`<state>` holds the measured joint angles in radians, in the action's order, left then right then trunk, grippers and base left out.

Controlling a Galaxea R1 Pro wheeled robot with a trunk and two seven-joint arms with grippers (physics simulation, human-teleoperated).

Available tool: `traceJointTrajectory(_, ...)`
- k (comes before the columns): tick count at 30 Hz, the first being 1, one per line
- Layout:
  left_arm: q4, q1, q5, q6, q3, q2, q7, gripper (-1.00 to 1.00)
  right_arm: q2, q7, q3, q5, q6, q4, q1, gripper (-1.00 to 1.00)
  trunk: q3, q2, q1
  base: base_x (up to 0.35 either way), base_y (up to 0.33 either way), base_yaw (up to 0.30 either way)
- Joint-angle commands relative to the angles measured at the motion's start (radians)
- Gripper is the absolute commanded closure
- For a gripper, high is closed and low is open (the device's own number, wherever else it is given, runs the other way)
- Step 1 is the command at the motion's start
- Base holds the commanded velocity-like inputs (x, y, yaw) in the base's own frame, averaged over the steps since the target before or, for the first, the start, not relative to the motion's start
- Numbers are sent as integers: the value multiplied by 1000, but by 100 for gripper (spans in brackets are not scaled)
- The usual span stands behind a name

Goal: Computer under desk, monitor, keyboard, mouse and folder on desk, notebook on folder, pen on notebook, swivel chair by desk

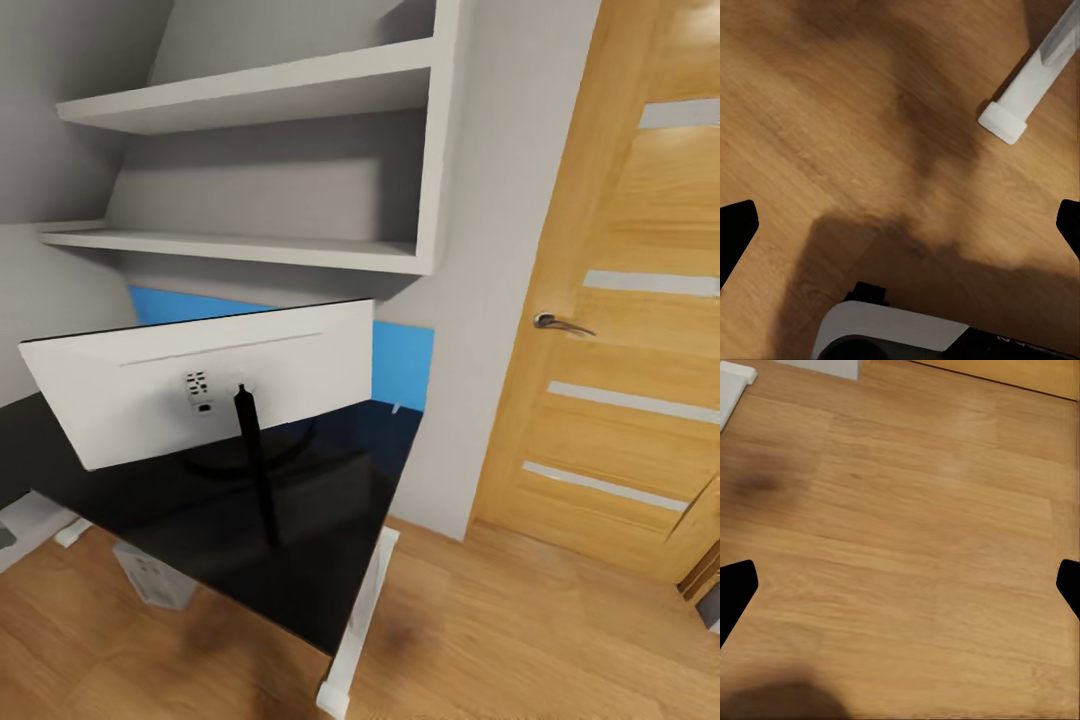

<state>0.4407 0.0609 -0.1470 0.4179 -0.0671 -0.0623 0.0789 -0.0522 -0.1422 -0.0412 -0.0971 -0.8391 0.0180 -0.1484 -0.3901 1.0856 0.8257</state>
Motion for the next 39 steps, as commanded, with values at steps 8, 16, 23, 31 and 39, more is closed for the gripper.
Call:
traceJointTrajectory(8, 1, 0, -3, 1, -2, -1, -1, -100, 0, 5, -3, -4, -5, 2, -1, -100, -9, 1, 0, 1, 260, -217)
traceJointTrajectory(16, 1, 0, -3, 1, -2, -1, -1, -100, 0, 5, -3, -4, -5, 2, -1, -100, -18, 1, 0, 0, 304, -217)
traceJointTrajectory(23, 1, 0, -3, 1, -2, -1, -1, -100, 0, 5, -3, -4, -5, 2, -1, -100, -25, 1, 0, 0, 311, -217)
traceJointTrajectory(31, 1, 0, -3, 1, -2, -1, -1, -100, 0, 5, -3, -4, -5, 2, -1, -100, -33, 1, 0, -44, 311, -217)
traceJointTrajectory(39, 1, 0, -3, 1, -2, -1, -1, -100, 0, 4, -3, -4, -5, 2, -1, -100, -42, 1, 0, -130, 309, -217)
